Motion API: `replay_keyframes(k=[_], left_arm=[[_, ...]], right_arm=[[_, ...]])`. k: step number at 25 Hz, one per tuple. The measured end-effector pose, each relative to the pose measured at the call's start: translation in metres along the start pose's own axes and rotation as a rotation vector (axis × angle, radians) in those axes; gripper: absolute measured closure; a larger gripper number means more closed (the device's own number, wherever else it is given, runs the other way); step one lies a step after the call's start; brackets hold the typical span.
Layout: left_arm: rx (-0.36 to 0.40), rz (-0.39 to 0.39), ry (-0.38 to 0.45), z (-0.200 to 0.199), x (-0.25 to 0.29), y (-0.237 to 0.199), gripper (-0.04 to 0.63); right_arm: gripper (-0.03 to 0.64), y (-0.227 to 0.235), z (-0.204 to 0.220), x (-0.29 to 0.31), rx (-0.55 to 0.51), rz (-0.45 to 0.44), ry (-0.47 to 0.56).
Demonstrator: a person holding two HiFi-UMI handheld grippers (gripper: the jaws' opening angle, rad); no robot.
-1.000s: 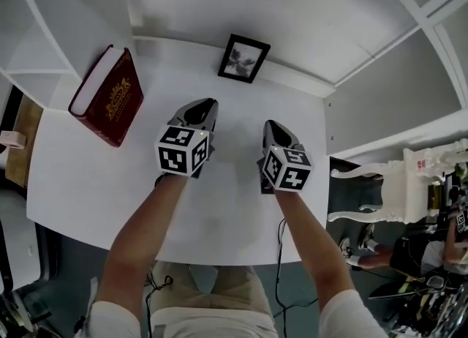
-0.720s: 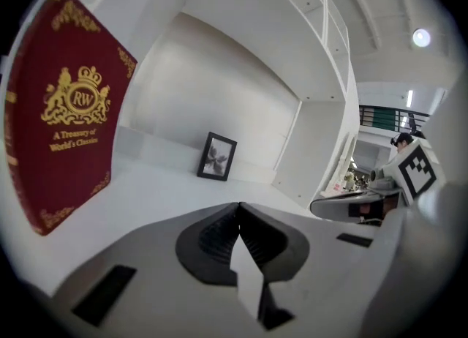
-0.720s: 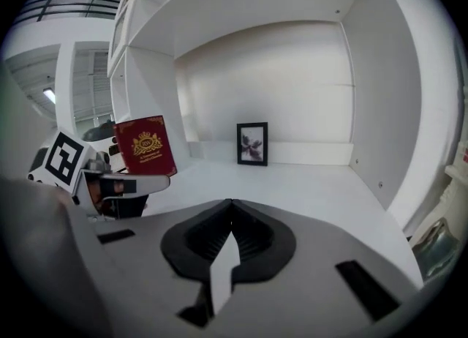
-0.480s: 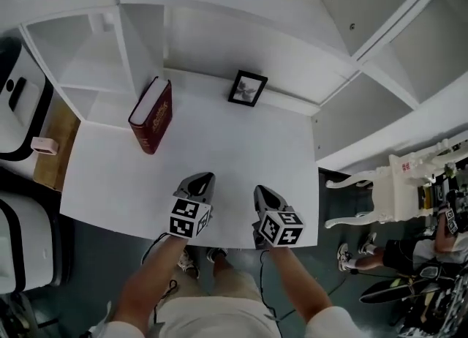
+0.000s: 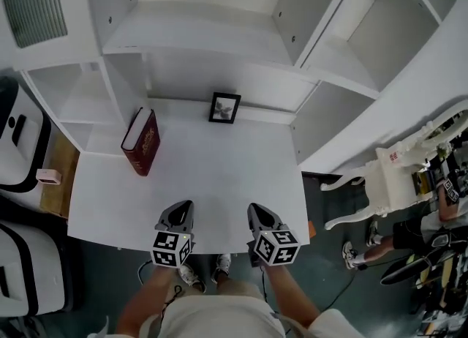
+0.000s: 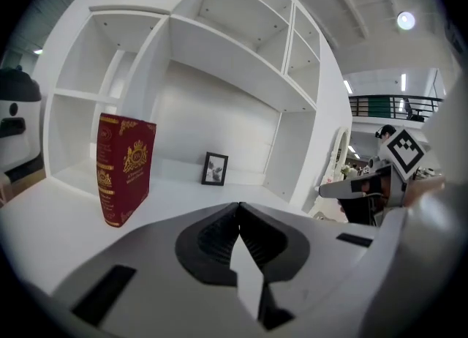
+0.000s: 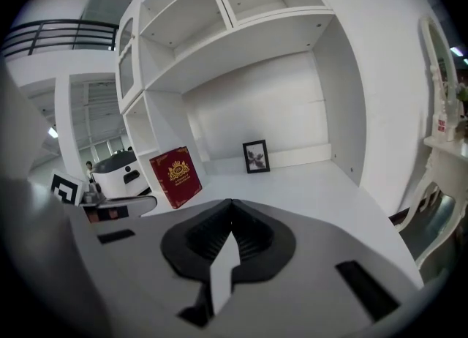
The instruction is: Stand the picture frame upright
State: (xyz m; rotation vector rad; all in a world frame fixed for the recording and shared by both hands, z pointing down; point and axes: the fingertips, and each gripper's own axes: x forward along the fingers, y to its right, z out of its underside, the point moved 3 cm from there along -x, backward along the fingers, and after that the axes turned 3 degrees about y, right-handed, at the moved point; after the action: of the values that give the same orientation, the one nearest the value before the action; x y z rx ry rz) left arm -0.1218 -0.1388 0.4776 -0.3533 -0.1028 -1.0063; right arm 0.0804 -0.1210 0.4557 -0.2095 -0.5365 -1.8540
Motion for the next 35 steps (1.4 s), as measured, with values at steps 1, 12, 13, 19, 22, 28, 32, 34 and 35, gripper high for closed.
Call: replay_keyframes(k=[1, 12, 13, 19, 22, 28, 32, 34, 35], left_arm=[[-0.002, -0.004, 0.015, -0.008, -0.003, 0.001, 0.577], [0.08, -0.064, 0.286, -0.136, -0.046, 0.025, 0.577], [0.084, -0.078, 0.306, -0.145, -0.051, 0.024, 0.577], [0.112, -0.155, 0.379, -0.183, -0.083, 0.026, 0.577], [0.115, -0.206, 0.372, -0.183, -0.092, 0.015, 0.577], [0.053, -0.252, 0.388, -0.183, -0.107, 0.012, 0.577], [0.053, -0.266, 0.405, -0.191, -0.116, 0.024, 0.577], [0.071, -0.27, 0.419, -0.197, -0.122, 0.029, 0.577], [0.081, -0.273, 0.424, -0.198, -0.125, 0.032, 0.577]], right_arm=[[0.607, 0.002, -0.005, -0.006, 0.008, -0.002, 0.015], [0.607, 0.02, -0.101, -0.076, -0.141, -0.124, 0.224], [0.607, 0.023, -0.108, -0.082, -0.151, -0.127, 0.238], [0.607, 0.043, -0.136, -0.114, -0.177, -0.106, 0.31], [0.607, 0.056, -0.144, -0.122, -0.204, -0.083, 0.321], [0.607, 0.065, -0.154, -0.135, -0.198, -0.093, 0.32], [0.607, 0.062, -0.151, -0.144, -0.208, -0.099, 0.305], [0.607, 0.061, -0.153, -0.149, -0.201, -0.1, 0.307], [0.607, 0.061, -0.153, -0.151, -0.197, -0.103, 0.307]])
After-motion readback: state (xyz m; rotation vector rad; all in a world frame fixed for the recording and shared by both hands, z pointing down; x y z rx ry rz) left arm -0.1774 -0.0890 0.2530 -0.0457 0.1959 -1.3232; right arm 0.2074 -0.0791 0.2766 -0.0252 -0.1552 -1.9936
